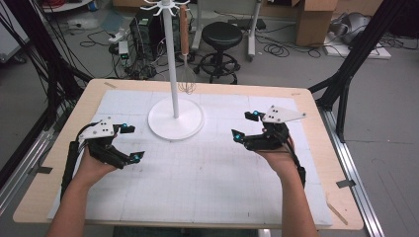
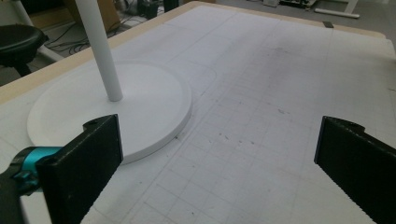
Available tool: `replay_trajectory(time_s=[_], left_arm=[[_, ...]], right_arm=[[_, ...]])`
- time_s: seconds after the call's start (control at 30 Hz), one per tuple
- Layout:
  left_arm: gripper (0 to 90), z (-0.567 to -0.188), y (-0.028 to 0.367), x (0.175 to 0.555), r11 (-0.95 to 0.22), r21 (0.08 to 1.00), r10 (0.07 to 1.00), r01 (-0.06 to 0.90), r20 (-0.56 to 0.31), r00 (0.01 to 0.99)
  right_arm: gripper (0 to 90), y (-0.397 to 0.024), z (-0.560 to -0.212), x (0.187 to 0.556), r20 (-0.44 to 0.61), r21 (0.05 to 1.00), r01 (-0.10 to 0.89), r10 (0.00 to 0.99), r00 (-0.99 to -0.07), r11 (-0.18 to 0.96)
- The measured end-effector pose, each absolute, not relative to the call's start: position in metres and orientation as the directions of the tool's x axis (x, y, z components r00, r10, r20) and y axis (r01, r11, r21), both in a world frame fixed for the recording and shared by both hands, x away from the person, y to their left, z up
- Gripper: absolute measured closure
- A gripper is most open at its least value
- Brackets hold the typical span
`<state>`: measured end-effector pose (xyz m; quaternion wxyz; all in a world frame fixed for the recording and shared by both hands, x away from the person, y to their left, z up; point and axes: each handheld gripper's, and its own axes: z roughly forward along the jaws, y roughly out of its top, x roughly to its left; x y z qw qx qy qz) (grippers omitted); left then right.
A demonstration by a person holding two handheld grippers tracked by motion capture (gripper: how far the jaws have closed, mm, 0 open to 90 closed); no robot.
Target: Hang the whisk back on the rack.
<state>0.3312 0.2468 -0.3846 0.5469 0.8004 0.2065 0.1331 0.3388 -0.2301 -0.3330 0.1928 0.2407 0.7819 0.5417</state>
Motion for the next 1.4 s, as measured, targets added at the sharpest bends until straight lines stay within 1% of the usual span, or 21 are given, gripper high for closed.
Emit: replay_trajectory(time_s=[0.73, 0.8, 1.4], left_arm=[[1.7, -0.387, 0.245, 0.331, -0.315, 0.931, 0.471, 0.185, -0.016, 0.882], [1.7, -0.387, 0.245, 0.332, -0.317, 0.930, 0.470, 0.185, -0.015, 0.882], [1.7, -0.389, 0.244, 0.332, -0.316, 0.929, 0.472, 0.191, -0.021, 0.881]], right_arm=[[19.3, -0.226, -0.379, 0.328, -0.016, 0.914, 0.224, 0.581, -0.813, 0.338], [19.3, -0.227, -0.381, 0.327, -0.017, 0.907, 0.232, 0.582, -0.813, 0.351], [18.7, -0.229, -0.386, 0.331, -0.001, 0.905, 0.251, 0.591, -0.806, 0.344]])
